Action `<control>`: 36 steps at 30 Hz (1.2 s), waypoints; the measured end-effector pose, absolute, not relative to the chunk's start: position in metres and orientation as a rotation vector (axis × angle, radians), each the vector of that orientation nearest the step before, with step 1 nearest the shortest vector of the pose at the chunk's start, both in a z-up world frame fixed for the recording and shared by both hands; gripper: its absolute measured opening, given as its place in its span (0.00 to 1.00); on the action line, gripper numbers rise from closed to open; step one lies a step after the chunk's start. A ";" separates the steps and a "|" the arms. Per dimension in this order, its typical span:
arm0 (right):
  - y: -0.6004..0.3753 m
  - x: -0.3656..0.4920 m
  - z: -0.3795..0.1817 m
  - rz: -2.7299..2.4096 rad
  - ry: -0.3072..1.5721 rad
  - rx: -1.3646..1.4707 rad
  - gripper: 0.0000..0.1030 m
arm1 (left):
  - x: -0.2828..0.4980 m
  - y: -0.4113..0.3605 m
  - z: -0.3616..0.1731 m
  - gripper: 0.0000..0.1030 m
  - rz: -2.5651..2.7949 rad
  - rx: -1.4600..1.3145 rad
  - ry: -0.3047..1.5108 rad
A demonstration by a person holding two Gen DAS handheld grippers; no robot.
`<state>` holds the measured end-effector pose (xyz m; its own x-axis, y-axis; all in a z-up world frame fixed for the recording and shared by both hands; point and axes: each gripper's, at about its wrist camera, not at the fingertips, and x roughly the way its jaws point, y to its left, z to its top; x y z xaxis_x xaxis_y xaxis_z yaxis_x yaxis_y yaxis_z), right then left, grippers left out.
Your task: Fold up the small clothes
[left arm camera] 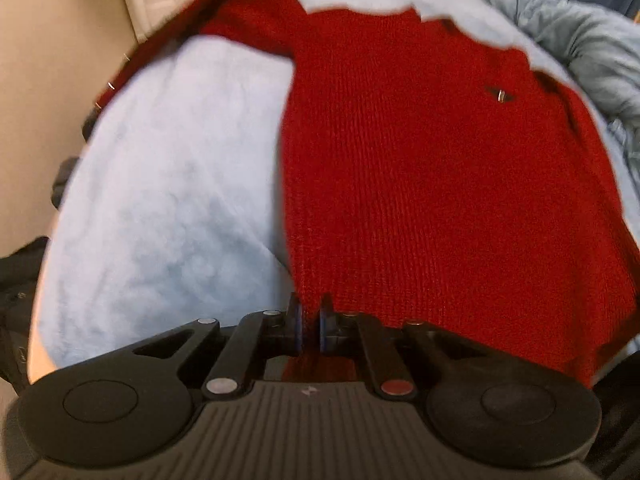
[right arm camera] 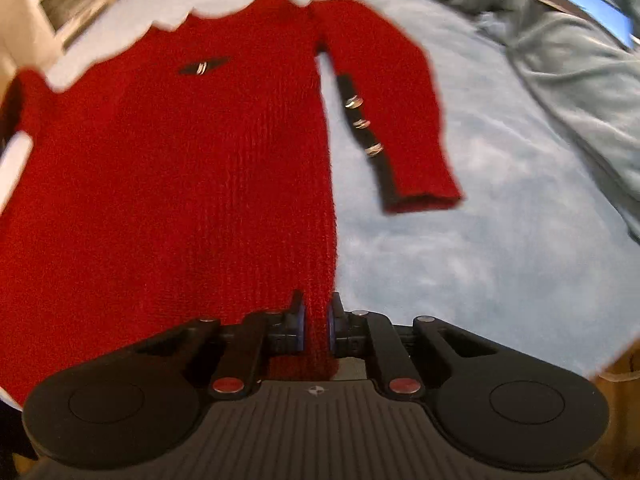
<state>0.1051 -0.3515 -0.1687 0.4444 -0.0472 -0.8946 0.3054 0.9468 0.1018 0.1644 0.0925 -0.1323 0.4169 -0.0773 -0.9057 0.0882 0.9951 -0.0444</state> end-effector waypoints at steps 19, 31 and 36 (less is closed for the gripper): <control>-0.348 0.052 -0.160 -0.221 1.145 0.177 0.09 | 0.141 0.114 -0.152 0.12 -0.049 0.052 1.180; -0.341 0.059 -0.143 -0.327 1.108 0.258 0.55 | 0.235 0.204 -0.105 0.85 0.156 0.021 0.969; -0.326 0.086 -0.134 -0.338 1.108 0.278 0.55 | 0.344 0.223 -0.095 0.85 0.179 0.152 0.969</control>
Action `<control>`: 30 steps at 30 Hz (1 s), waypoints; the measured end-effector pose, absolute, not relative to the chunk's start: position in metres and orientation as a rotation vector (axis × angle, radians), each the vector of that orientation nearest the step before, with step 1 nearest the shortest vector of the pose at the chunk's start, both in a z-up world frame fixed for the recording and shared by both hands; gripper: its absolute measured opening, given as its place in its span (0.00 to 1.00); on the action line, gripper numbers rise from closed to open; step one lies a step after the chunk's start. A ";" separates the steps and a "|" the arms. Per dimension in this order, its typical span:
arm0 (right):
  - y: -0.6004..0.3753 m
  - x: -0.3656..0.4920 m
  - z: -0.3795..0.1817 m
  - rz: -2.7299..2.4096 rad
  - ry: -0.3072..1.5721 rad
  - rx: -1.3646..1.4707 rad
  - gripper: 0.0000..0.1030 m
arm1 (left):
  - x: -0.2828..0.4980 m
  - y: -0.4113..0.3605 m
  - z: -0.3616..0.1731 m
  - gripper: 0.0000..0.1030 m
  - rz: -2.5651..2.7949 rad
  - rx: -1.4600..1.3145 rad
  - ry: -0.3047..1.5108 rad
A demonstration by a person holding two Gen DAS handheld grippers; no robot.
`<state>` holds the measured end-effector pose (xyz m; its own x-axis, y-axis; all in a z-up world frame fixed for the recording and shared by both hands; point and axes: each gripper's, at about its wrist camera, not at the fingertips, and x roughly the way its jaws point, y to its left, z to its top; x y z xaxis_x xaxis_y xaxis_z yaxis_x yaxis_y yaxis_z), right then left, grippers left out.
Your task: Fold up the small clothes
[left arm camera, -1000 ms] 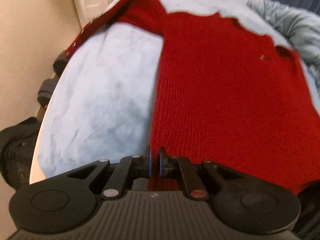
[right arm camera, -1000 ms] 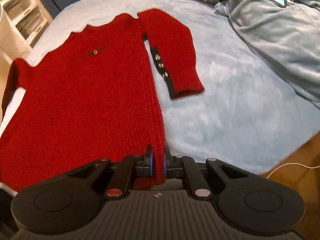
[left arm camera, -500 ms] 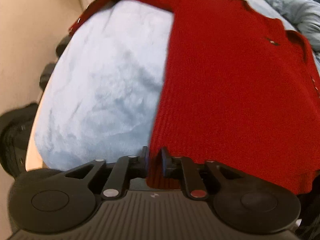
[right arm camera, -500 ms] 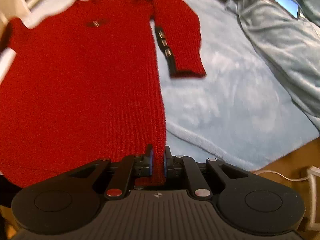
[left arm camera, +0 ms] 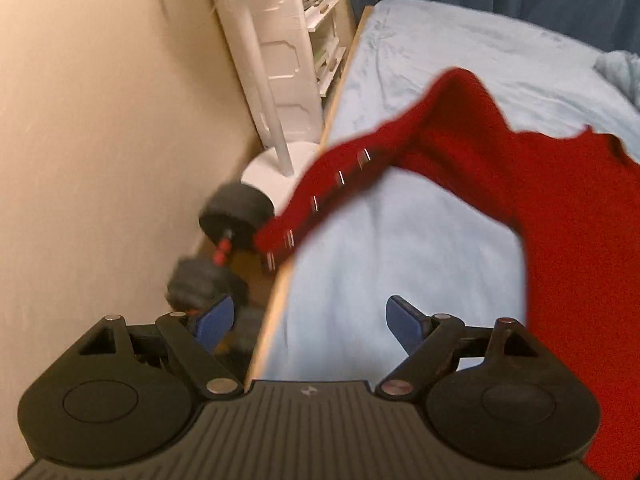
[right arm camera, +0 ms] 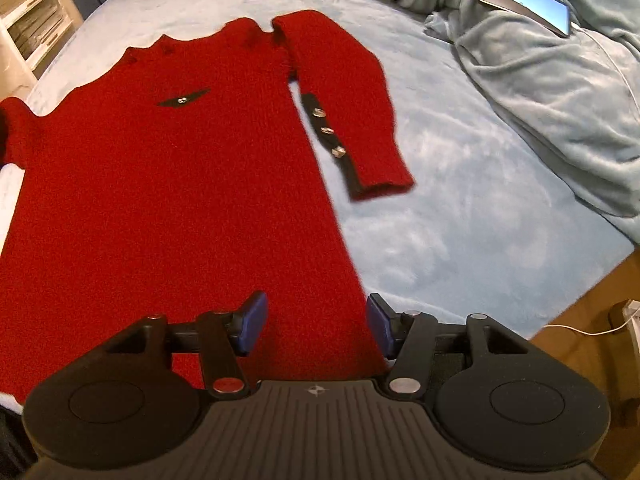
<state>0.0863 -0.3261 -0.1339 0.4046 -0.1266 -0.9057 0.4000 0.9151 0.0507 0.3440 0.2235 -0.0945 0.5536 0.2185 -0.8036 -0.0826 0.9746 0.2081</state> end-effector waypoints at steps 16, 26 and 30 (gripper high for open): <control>-0.265 0.162 -0.150 -0.259 1.190 0.236 0.55 | 0.479 0.220 -0.171 0.11 0.074 0.321 1.231; -0.269 0.152 -0.156 -0.239 1.176 0.296 0.55 | 0.372 0.232 -0.013 0.10 -0.352 -0.103 1.309; -0.272 0.144 -0.157 -0.244 1.159 0.346 0.55 | 0.336 0.193 0.026 0.10 -0.533 -0.244 1.241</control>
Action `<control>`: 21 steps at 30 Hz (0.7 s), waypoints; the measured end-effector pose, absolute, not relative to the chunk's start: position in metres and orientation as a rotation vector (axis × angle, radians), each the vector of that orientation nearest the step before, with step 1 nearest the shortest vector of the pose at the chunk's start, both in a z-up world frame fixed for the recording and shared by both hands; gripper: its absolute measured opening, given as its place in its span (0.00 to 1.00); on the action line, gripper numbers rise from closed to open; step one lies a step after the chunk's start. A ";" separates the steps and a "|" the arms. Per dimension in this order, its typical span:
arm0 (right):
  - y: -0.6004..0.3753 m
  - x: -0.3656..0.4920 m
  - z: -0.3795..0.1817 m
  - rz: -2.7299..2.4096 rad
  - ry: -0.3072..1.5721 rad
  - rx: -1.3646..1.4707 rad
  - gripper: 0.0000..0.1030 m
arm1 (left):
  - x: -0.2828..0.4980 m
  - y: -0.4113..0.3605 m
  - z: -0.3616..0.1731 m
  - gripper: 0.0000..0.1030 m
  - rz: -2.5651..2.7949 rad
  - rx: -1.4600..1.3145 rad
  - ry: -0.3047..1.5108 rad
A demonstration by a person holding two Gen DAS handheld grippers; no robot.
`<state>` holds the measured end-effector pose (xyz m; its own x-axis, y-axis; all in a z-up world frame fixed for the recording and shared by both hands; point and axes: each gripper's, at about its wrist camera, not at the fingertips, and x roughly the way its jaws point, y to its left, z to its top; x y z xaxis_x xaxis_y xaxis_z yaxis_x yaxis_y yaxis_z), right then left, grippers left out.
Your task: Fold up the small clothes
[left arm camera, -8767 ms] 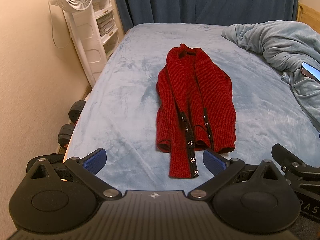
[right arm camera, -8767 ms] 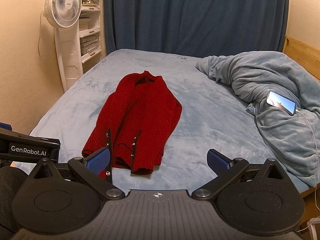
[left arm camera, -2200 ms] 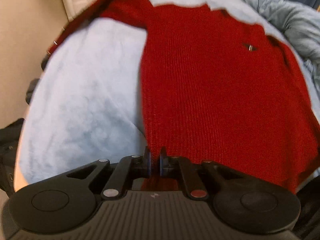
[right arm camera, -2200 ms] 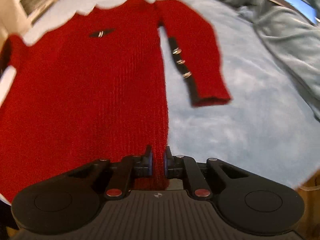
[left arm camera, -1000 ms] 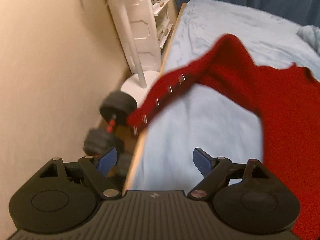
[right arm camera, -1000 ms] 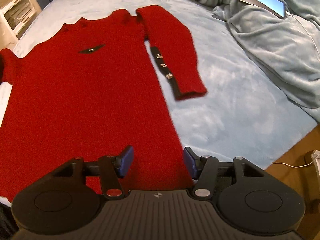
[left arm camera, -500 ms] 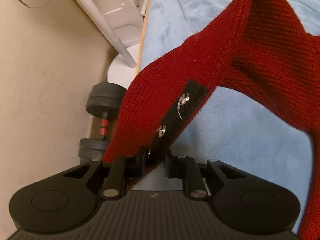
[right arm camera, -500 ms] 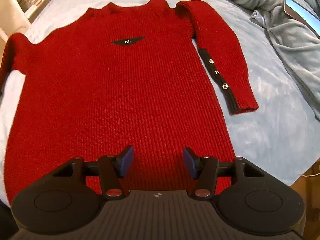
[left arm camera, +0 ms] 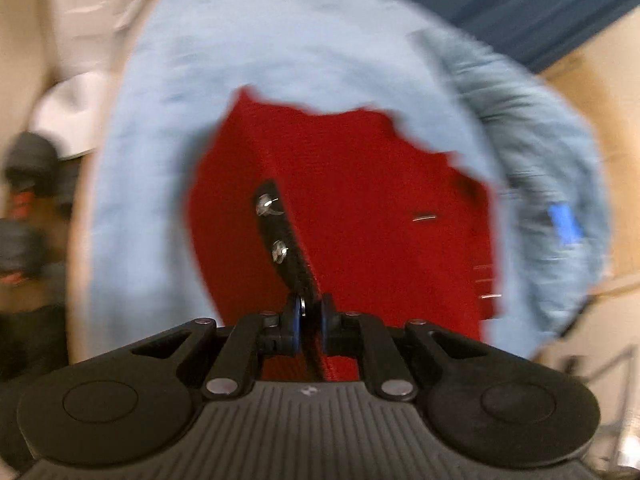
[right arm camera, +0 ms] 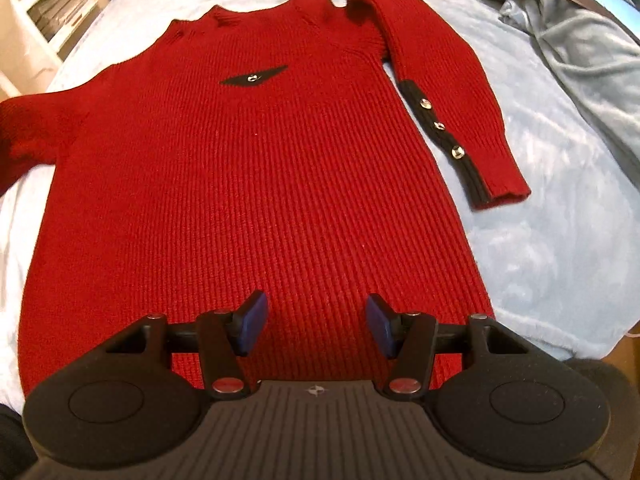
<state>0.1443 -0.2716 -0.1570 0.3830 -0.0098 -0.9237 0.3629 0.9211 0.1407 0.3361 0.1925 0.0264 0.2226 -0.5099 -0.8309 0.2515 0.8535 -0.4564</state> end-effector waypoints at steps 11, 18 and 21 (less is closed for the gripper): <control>-0.312 0.111 -0.153 -0.302 1.113 0.457 0.55 | 0.411 -0.007 0.027 0.10 -0.658 -0.339 1.230; -0.343 0.101 -0.167 -0.345 1.135 0.499 0.55 | 0.492 -0.118 -0.060 0.87 -0.462 -0.206 1.226; -0.351 0.097 -0.168 -0.330 1.124 0.503 0.55 | 0.496 -0.079 -0.068 0.89 -0.425 -0.233 1.201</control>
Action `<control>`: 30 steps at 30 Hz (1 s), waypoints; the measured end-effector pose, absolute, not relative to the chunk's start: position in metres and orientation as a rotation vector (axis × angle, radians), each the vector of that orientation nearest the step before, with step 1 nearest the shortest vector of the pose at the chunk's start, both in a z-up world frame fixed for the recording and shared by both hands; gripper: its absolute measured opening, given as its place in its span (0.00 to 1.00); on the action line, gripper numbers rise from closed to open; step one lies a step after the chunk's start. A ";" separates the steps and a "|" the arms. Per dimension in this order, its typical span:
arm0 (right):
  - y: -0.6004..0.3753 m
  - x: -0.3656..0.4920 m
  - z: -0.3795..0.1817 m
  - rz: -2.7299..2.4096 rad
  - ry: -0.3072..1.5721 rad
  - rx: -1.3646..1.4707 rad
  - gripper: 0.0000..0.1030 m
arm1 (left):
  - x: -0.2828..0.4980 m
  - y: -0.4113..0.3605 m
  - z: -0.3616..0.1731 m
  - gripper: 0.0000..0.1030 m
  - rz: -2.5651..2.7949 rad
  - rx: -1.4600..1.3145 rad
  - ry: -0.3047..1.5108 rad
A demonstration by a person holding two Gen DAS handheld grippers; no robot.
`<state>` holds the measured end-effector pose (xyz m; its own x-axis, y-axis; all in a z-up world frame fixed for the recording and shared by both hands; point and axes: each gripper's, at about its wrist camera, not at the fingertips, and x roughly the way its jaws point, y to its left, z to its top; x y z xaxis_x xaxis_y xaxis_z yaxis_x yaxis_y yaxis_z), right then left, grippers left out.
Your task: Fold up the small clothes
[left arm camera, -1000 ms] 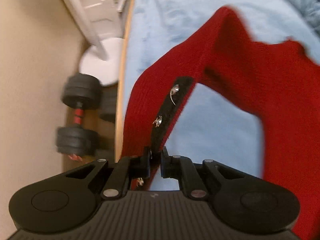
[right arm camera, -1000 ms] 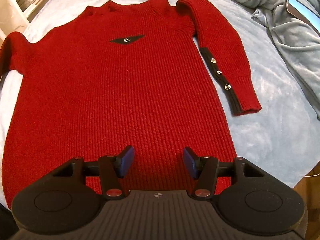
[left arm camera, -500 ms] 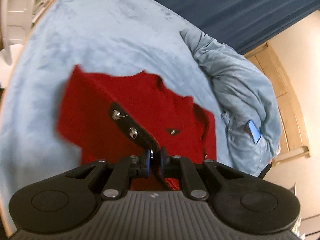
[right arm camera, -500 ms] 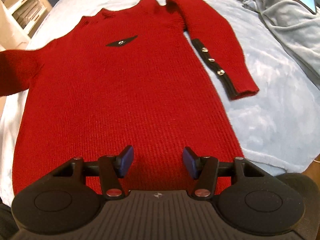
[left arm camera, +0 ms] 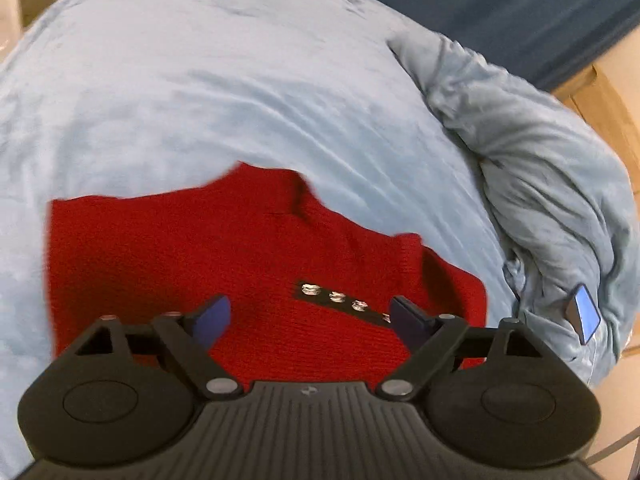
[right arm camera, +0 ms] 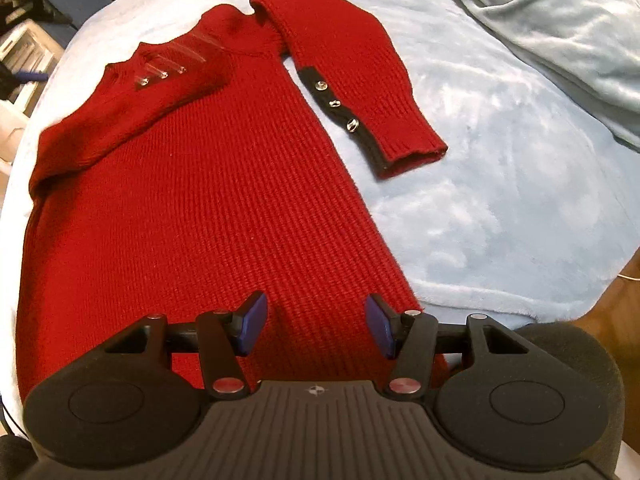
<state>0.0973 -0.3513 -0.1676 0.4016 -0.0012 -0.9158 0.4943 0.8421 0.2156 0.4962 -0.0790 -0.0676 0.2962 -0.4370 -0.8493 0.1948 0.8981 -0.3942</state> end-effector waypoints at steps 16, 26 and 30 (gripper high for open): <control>-0.359 0.137 -0.162 -0.345 0.924 0.540 0.56 | 0.469 0.039 -0.180 0.99 -0.082 -0.040 1.240; -0.412 0.184 -0.213 -0.395 0.973 0.012 0.59 | 0.423 0.057 -0.133 0.99 -0.077 -0.059 1.139; -0.403 0.191 -0.236 -0.256 0.994 -0.143 0.58 | 0.368 0.073 -0.091 0.99 -0.102 -0.132 1.051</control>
<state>0.1911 -0.4028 -0.2356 0.5186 -0.2773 -0.8088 0.1470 0.9608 -0.2352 0.3677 0.0731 -0.0907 0.4935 -0.1465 -0.8573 0.0204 0.9874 -0.1570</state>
